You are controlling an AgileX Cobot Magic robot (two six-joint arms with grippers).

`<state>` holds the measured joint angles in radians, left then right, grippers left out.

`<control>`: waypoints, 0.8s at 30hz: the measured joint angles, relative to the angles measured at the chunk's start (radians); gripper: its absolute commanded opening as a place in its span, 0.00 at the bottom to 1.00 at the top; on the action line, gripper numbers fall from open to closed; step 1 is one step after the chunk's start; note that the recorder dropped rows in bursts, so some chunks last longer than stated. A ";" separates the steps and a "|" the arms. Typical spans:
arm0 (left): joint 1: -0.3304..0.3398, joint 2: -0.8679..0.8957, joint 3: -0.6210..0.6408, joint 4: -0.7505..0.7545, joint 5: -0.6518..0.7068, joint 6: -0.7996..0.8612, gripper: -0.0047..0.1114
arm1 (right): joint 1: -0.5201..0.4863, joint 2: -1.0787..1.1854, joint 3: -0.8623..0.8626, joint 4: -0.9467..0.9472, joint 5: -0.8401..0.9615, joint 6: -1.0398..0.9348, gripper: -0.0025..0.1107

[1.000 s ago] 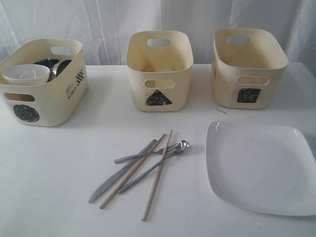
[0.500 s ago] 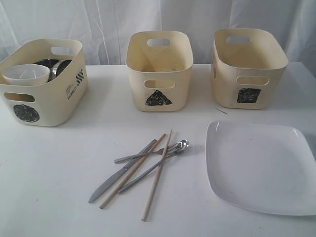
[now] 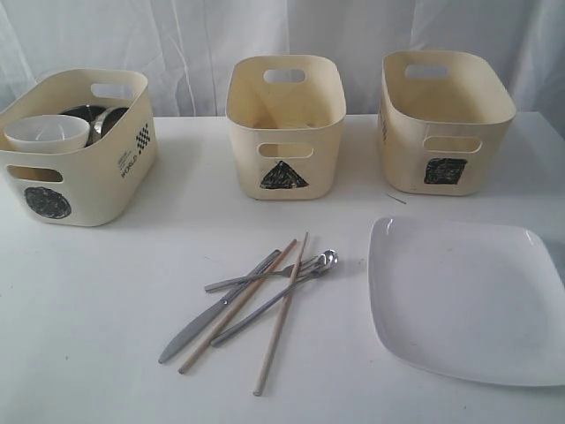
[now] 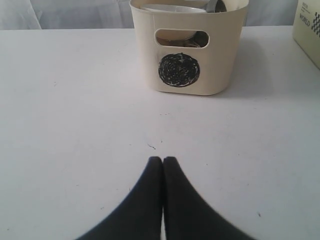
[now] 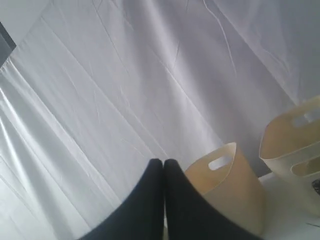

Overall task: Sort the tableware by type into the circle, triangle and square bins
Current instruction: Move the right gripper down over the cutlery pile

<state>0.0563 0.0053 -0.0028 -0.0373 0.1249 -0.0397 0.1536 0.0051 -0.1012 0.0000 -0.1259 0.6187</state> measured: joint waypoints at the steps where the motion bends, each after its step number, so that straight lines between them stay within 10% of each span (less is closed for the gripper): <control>1: 0.000 0.000 0.000 0.000 0.000 0.000 0.04 | 0.000 0.000 -0.007 -0.021 0.021 0.009 0.05; 9: 0.000 0.000 0.000 0.000 0.000 0.000 0.04 | 0.058 0.303 -0.281 -0.048 0.385 -0.253 0.49; 24: 0.000 0.000 0.000 0.000 0.000 0.000 0.04 | 0.359 1.487 -1.020 0.154 1.006 -1.095 0.50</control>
<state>0.0563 0.0053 -0.0028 -0.0373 0.1249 -0.0397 0.5126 1.4925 -1.1216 0.1535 0.8802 -0.4761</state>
